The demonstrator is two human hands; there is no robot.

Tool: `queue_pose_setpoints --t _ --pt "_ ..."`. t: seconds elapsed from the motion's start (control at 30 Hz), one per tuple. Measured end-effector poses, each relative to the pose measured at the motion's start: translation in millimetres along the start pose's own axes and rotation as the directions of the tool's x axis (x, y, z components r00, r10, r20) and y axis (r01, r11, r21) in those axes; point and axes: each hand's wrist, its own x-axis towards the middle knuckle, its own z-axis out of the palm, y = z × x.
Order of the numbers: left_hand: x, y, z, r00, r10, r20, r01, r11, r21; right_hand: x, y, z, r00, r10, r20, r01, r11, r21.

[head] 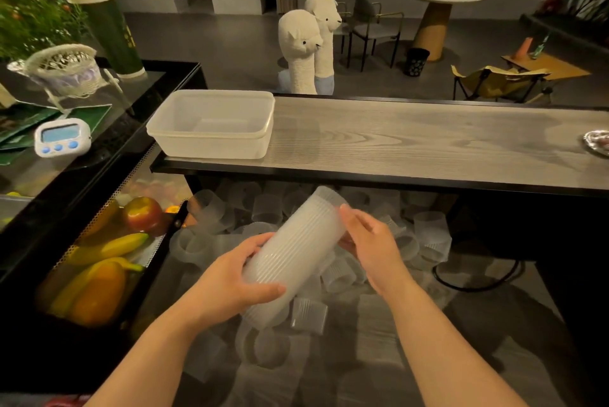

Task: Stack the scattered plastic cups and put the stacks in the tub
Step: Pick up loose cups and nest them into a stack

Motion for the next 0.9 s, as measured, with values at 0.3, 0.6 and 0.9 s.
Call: queue_pose_setpoints --t 0.3,0.6,0.9 --pt "-8.3 -16.3 -11.9 0.996 -0.074 -0.057 0.073 0.997 -0.013 7.3 25.1 3.2 0.992 0.12 0.03 -0.115 0.983 -0.145" --pt "-10.6 -36.4 -31.2 0.984 -0.128 -0.125 0.13 0.992 0.006 54.7 128.5 15.4 0.964 0.263 -0.024 -0.152 0.479 -0.865" --pt "-5.9 -66.7 -49.6 0.989 -0.117 -0.092 0.126 0.988 0.09 34.6 78.7 26.1 0.982 0.048 -0.183 -0.111 0.93 -0.351"
